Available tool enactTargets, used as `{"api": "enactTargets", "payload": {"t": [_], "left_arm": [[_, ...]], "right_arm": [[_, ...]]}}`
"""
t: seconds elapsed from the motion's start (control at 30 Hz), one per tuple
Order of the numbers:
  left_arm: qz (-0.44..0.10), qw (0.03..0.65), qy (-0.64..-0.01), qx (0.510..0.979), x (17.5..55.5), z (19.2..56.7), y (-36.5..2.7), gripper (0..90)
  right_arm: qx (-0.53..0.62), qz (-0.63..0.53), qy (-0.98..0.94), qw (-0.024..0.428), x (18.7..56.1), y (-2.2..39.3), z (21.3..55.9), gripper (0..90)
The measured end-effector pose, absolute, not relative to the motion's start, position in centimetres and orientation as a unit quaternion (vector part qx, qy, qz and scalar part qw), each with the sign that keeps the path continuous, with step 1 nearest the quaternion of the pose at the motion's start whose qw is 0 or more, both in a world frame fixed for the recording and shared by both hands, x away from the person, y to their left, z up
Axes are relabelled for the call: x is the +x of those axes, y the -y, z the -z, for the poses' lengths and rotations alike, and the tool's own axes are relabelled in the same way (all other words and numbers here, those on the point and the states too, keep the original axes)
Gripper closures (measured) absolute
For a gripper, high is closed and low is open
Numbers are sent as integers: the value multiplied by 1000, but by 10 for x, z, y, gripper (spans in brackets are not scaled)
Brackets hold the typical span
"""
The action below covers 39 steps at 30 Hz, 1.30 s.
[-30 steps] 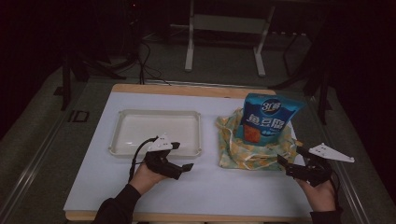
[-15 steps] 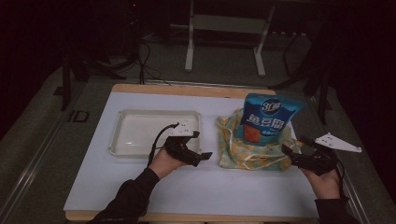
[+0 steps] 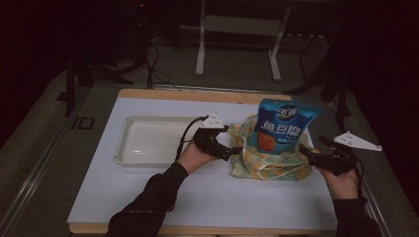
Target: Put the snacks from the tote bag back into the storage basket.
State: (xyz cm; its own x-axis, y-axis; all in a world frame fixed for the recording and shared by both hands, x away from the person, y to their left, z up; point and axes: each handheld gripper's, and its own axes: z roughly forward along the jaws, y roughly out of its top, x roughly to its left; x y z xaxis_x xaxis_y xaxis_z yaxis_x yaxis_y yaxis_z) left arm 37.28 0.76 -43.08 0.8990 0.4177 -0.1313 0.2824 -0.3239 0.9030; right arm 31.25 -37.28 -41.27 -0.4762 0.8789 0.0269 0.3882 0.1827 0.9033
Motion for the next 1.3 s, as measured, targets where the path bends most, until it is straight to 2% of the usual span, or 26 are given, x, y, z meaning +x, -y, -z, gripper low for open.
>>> {"api": "enactTargets", "payload": {"t": [0.53, 1.03, 1.3], "left_arm": [[-79, 539, -208, 812, 413, 423, 28, 70], [-66, 540, -215, 811, 446, 418, 58, 152], [-61, 537, -218, 812, 450, 422, 75, 212]], "right_arm": [[439, -470, -720, 259, 340, 381, 407, 150], [443, -478, -719, 241, 369, 380, 406, 149], [444, -481, -722, 223, 384, 377, 409, 149]]}}
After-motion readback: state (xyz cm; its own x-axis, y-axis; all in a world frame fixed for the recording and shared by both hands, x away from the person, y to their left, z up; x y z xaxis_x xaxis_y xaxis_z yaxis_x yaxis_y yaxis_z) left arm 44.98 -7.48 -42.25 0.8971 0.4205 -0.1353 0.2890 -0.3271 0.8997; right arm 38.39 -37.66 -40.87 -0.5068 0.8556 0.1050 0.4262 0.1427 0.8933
